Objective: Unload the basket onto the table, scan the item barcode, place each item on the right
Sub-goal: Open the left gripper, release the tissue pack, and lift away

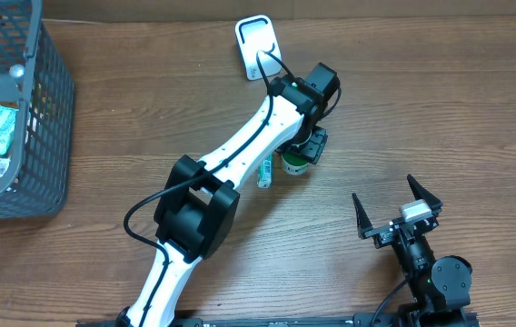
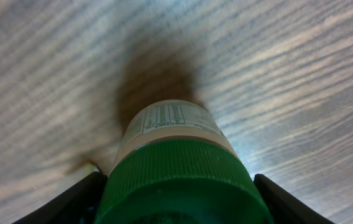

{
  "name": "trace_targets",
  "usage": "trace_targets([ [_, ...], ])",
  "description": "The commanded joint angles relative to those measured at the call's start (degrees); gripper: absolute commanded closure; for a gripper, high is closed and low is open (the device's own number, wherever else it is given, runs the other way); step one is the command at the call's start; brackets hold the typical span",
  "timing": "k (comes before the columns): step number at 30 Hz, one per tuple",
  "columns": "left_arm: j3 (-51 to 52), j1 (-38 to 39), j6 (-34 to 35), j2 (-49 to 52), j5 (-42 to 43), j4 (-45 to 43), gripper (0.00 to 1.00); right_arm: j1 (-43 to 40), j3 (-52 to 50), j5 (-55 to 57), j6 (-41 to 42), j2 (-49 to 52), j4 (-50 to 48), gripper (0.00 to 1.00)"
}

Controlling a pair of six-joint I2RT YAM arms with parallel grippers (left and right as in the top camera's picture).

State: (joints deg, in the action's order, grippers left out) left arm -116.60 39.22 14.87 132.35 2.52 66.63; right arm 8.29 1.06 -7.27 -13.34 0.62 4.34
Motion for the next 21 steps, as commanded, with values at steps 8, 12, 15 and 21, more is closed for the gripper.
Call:
trace_targets([
  [8,-0.2,1.0,7.4,0.2,1.5,3.8,0.33,0.1,-0.6,-0.1,0.0,-0.4,-0.2,0.00],
  [12,-0.6,0.9,7.4,0.1,1.5,3.6,0.22,0.1,-0.6,-0.1,0.0,-0.4,-0.2,0.00],
  [15,-2.1,0.7,6.9,0.0,1.6,3.7,0.10,0.1,-0.6,-0.1,0.0,-0.4,-0.2,0.00],
  [21,-9.6,0.4,5.0,-0.2,1.2,7.1,0.00,0.1,-0.6,-0.1,0.0,-0.4,-0.2,0.00],
])
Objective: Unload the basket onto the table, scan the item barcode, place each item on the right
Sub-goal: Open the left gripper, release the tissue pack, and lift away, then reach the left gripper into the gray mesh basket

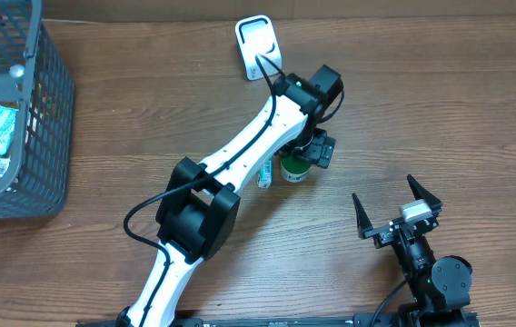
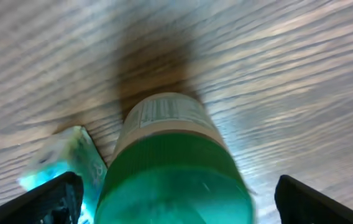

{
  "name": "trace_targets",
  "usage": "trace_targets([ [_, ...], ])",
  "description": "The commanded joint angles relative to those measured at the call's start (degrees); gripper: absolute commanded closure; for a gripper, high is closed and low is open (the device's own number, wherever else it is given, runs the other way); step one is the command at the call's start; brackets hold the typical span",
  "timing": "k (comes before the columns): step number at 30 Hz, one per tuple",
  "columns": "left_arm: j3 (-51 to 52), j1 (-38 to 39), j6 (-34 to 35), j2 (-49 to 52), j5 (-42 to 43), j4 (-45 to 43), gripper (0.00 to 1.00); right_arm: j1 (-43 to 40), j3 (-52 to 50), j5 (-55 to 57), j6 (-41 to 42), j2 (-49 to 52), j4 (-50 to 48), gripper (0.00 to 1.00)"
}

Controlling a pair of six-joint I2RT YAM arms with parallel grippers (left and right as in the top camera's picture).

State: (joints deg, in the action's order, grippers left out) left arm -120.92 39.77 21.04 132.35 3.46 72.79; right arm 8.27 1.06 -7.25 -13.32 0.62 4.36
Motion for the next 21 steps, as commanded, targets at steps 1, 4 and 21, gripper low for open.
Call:
trace_targets([
  [1,-7.1,-0.2,-1.8,-0.2,-0.3,1.8,0.00,0.1,-0.6,-0.1,0.0,-0.4,-0.2,0.00],
  [4,-13.4,-0.7,-1.8,-0.2,-5.0,4.8,0.00,0.1,-0.6,-0.1,0.0,-0.4,-0.2,0.00],
  [21,-56.7,-19.7,-7.3,-6.6,-17.6,13.7,0.00,0.1,-0.6,-0.1,0.0,-0.4,-0.2,0.00],
])
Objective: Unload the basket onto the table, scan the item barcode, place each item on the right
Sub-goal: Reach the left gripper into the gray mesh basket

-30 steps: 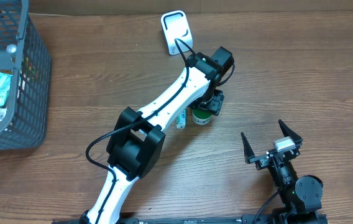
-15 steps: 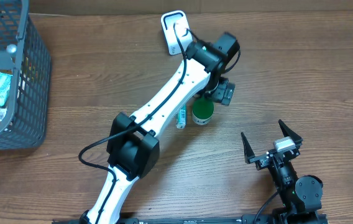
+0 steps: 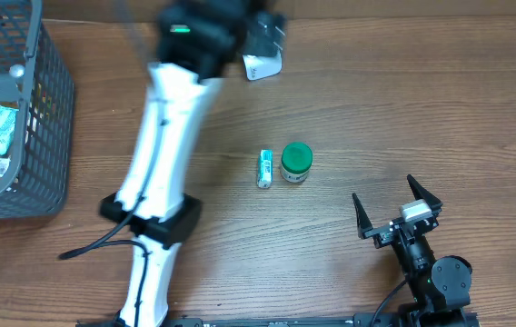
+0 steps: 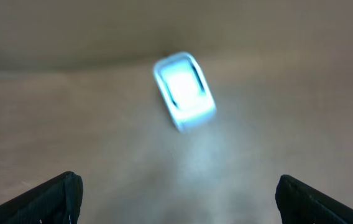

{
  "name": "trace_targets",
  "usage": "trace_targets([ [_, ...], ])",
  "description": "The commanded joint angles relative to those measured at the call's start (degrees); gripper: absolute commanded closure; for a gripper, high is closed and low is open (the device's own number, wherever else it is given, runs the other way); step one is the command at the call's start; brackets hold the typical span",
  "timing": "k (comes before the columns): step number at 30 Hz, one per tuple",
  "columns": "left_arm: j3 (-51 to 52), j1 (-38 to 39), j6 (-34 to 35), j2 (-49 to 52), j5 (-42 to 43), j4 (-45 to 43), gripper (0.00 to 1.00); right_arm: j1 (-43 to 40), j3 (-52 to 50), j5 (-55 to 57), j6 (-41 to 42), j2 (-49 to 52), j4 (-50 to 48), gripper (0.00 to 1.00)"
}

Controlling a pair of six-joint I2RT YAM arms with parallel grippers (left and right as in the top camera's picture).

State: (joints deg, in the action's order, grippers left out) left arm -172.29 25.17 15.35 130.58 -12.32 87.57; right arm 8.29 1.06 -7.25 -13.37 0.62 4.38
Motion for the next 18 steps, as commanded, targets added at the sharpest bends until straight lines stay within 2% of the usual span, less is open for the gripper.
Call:
trace_targets([
  [1,-6.6,-7.0,-1.6,-5.4,-1.8,-1.7,0.00,0.1,-0.6,-0.1,0.0,-0.4,-0.2,0.00],
  [7,-7.8,-18.4,-1.4,-7.7,-1.6,-8.3,0.00,0.1,-0.6,-0.1,0.0,-0.4,-0.2,0.00],
  [18,-7.1,-34.0,-1.5,-7.7,-1.6,-7.6,0.00,0.1,-0.6,-0.1,0.0,-0.4,-0.2,0.00],
])
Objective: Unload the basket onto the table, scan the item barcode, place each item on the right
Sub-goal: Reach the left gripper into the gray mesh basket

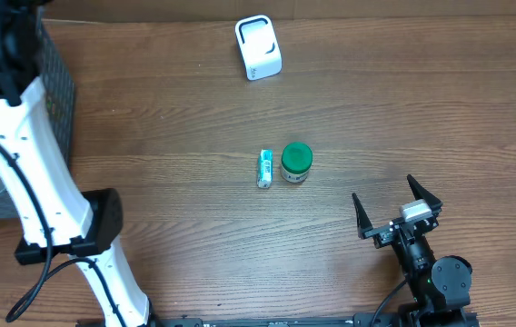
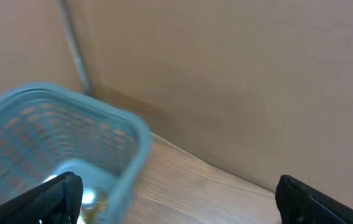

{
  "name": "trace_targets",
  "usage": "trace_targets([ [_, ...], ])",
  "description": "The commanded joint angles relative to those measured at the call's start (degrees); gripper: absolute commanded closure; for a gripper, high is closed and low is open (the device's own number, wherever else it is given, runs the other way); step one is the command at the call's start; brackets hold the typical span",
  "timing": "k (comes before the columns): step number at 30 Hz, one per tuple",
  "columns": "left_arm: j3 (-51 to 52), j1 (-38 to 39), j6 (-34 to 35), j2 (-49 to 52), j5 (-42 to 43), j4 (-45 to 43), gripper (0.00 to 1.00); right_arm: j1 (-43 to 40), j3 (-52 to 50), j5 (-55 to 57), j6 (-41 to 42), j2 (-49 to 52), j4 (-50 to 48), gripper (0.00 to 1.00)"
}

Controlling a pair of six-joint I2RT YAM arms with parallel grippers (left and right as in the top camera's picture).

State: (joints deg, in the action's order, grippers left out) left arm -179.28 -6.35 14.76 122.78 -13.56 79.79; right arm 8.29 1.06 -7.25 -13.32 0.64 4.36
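Note:
A green-capped bottle (image 1: 296, 162) stands upright mid-table, with a small teal and white tube (image 1: 264, 169) lying just left of it. The white scanner (image 1: 258, 47) sits at the back edge. My left arm (image 1: 22, 136) reaches over the grey basket (image 1: 58, 100) at the far left. In the left wrist view the left gripper (image 2: 176, 208) is open and empty, its fingertips (image 2: 58, 196) wide apart, above the blurred basket (image 2: 71, 124). My right gripper (image 1: 396, 211) rests open near the front right, holding nothing.
The basket holds several packaged items. A brown wall (image 2: 238, 74) rises behind the table's back edge. The bottle and tube lie between the scanner and the right arm.
My left arm has swung from the back of the table near the scanner to the far left over the basket. Its gripper stays open and empty. The bottle, tube and right arm have not moved.
My left gripper first stood close around the green cap of the bottle on the table. Then its fingers were wide apart with the bottle left standing beside the tube. Later it was empty facing the scanner, and now it is over the basket.

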Motion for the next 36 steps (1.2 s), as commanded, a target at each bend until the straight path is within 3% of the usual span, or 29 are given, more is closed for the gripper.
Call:
trace_targets([
  [1,-0.1,-3.3,-0.9,0.1,-0.4,0.6,0.00,0.1,-0.6,-0.1,0.0,-0.5,-0.2,0.00],
  [15,-0.1,-10.6,-0.8,0.6,2.7,5.0,0.00,0.1,-0.6,-0.1,0.0,-0.5,-0.2,0.00],
  [36,0.2,-13.7,-1.1,12.3,3.1,6.3,0.00,0.1,-0.6,-0.1,0.0,-0.5,-0.2,0.00],
])
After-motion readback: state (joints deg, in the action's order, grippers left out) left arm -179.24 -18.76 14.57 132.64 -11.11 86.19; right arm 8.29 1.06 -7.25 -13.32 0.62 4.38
